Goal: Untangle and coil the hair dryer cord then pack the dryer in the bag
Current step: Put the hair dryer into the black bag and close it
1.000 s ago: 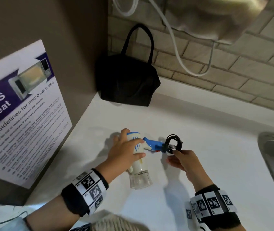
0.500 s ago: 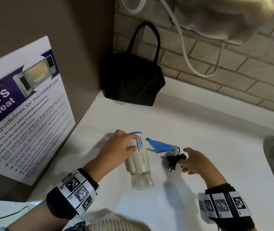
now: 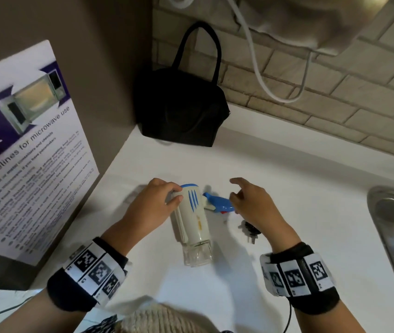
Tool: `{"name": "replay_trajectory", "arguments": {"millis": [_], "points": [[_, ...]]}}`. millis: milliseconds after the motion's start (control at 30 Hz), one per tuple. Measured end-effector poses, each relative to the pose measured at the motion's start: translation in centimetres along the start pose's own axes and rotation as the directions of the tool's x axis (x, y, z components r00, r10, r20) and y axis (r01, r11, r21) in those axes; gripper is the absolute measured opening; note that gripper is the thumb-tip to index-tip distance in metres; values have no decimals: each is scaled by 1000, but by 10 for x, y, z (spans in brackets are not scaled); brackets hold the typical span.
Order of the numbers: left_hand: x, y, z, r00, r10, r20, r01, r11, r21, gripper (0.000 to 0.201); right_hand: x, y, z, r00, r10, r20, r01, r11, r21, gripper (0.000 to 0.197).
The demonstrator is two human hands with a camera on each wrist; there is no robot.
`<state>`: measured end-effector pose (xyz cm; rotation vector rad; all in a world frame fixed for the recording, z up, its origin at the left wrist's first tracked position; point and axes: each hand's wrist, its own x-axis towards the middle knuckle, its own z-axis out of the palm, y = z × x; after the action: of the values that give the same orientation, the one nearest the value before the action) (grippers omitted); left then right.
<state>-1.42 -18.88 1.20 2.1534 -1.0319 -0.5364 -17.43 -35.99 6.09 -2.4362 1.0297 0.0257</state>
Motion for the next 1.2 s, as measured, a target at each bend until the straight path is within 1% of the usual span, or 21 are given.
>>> {"name": "replay_trajectory", "arguments": {"millis": [67,133,167,233,300,333,367,433,567,633,700,733,767,867,900,933,1000,1033,1100,1167,1200], "points": [[1,-2,-5,1000,4,-22,-4,1000,8,26,10,-22,7,993,-118,-15,117,993,-17,43],[1,-5,-11,999,5,-42,-4,1000,12,24,21,-47,11,970,-241,-42,240,971,-16,43],[1,-6,-14,999,2,-52,-1,1000,16,24,27,-58,12,952,-298,-68,298,955,-12,44],[1,-8,-19,997,-5,-79,7,1000,24,24,43,-79,12,906,-392,-160,392,919,-33,46],[1,-10,-24,994,-10,-106,13,1000,27,26,64,-97,9,855,-445,-267,430,895,-117,50],[2,-11,-26,993,-12,-119,15,1000,24,26,74,-105,6,839,-446,-313,420,895,-148,53],[2,-11,-28,991,-10,-133,12,1000,15,25,85,-112,4,835,-427,-347,393,904,-166,56],[2,-12,-30,988,-10,-156,9,1000,-7,22,106,-122,0,851,-362,-382,307,931,-197,63],[1,-10,-35,983,-2,-183,0,1000,-11,18,146,-127,-9,909,-227,-350,163,965,-205,78],[-1,-10,-37,979,0,-205,-5,1000,-24,16,162,-123,-11,926,-179,-332,125,976,-175,85],[-4,-12,-40,976,-23,-215,12,999,-51,15,171,-118,-11,936,-149,-319,98,981,-168,87],[-5,-13,-42,975,-31,-220,18,998,-64,15,174,-115,-11,934,-147,-325,93,980,-178,83],[-5,-15,-43,973,-37,-229,21,997,-73,15,175,-112,-10,930,-152,-334,93,978,-186,76],[-5,-17,-47,964,-41,-262,23,997,-71,16,174,-100,-9,925,-208,-316,153,969,-192,42],[-5,-17,-48,960,-32,-277,15,998,-64,16,171,-96,-10,912,-223,-345,174,970,-168,36],[-5,-17,-49,955,-19,-296,2,998,-60,16,167,-92,-11,886,-233,-400,200,972,-123,34],[-5,-15,-52,933,35,-358,-54,998,-42,16,157,-85,-14,822,-235,-519,278,961,5,34],[-5,-12,-56,915,76,-397,-94,995,-26,16,151,-83,-16,792,-242,-561,319,947,42,35],[-6,-2,-64,859,182,-478,-197,980,19,16,137,-81,-20,744,-282,-606,388,921,48,32],[-9,12,-74,801,271,-533,-285,957,59,18,122,-82,-20,716,-340,-609,462,885,50,28],[-10,18,-78,783,300,-546,-309,948,77,19,114,-83,-20,709,-367,-603,500,864,62,29]]}}
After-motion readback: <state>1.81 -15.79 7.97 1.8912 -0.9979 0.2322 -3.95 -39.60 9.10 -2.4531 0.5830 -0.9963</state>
